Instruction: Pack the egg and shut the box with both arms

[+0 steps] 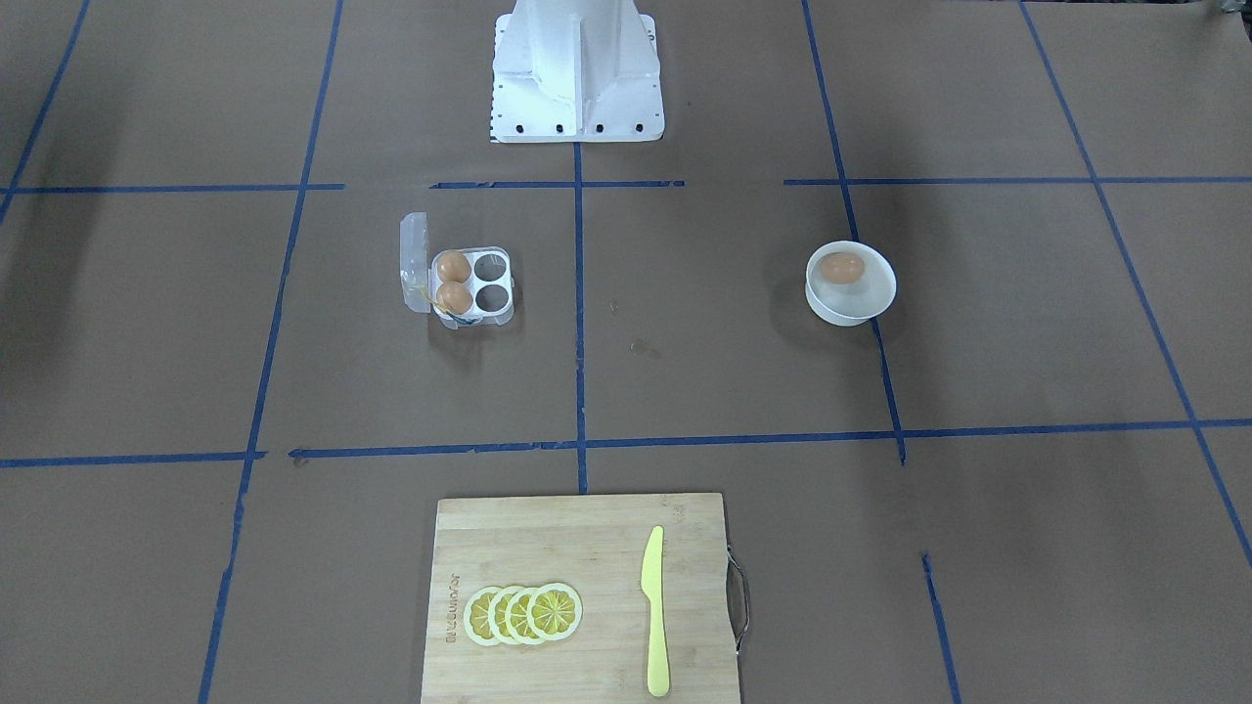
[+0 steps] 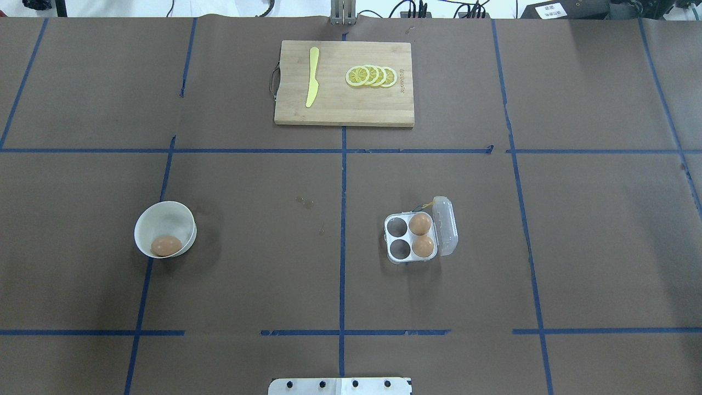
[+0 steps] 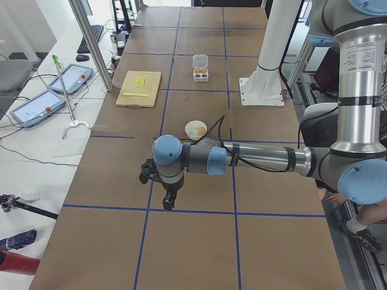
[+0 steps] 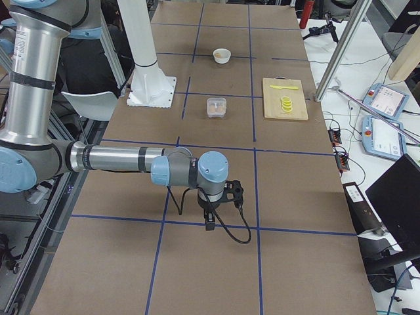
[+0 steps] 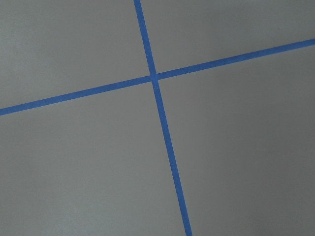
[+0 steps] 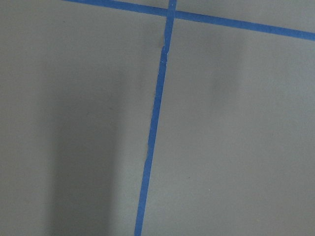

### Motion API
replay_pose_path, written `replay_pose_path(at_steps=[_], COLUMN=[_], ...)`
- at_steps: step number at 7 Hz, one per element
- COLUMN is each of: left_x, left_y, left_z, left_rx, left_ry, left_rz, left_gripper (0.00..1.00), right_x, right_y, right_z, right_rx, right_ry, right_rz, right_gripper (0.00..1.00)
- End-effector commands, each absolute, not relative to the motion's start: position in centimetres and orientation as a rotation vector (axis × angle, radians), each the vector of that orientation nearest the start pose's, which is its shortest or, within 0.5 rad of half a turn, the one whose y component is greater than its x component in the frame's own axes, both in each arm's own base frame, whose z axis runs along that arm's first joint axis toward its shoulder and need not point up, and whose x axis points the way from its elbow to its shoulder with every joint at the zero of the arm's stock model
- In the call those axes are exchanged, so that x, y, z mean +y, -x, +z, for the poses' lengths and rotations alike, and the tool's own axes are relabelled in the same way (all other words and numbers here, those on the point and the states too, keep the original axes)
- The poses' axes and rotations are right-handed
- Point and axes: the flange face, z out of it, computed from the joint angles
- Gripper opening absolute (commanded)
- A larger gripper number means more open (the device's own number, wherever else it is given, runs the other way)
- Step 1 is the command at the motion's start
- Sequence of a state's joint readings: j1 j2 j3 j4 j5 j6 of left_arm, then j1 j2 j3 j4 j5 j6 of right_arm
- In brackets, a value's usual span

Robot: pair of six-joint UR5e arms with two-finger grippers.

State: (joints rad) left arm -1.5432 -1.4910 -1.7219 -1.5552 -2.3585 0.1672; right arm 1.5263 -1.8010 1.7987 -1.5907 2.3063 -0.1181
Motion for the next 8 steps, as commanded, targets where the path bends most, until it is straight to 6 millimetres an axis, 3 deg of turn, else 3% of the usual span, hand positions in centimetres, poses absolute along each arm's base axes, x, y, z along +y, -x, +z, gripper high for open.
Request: replay_pose_path(at_steps=[1,4,6,8], left_x=[-46.5,-46.9,-47.4,-48.3], left_y=[5.0,4.9,4.9,4.8], left_z=[61.9,60.8,59.4,56.4], left_rx=[0.78,0.779,0.759,0.747], left_ry=[-0.122,-0.172,-0.326,-0.48], left_rz=[0.218,0.236,0.299,0.362], left_gripper=[1.0,1.0,1.0,1.0], right_x=[-39.6,-40.2,-40.4,-41.8], right_y=[-4.9,-4.8,-4.8,-4.7], right_z=[64.9,62.7,60.9,59.0], right_rx=[-0.737,-0.737,-0.736,-0.735], right_ry=[-0.014,-0.055,-0.088,-0.169], right_rz=[-0.15,-0.16,-0.17,-0.196], right_gripper=[1.0,1.0,1.0,1.0])
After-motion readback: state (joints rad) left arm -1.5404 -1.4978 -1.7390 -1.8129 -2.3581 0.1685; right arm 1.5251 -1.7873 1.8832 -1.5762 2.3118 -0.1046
